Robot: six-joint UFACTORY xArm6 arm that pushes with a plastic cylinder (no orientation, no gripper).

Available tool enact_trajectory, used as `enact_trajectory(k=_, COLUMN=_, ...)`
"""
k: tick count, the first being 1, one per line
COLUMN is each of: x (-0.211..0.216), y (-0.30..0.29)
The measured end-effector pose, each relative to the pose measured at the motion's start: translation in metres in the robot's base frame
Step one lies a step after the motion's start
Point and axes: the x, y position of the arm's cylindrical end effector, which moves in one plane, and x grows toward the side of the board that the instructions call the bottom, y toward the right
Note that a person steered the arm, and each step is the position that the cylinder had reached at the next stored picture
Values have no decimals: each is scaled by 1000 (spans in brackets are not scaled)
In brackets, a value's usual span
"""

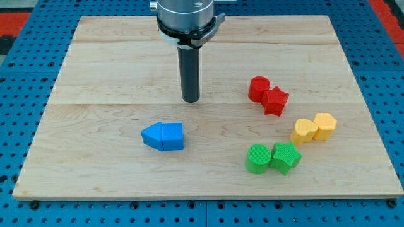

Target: Move your arm towards the green blocks

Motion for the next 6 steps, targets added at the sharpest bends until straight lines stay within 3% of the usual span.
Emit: enact_trajectory(k=6, x=11, y=15)
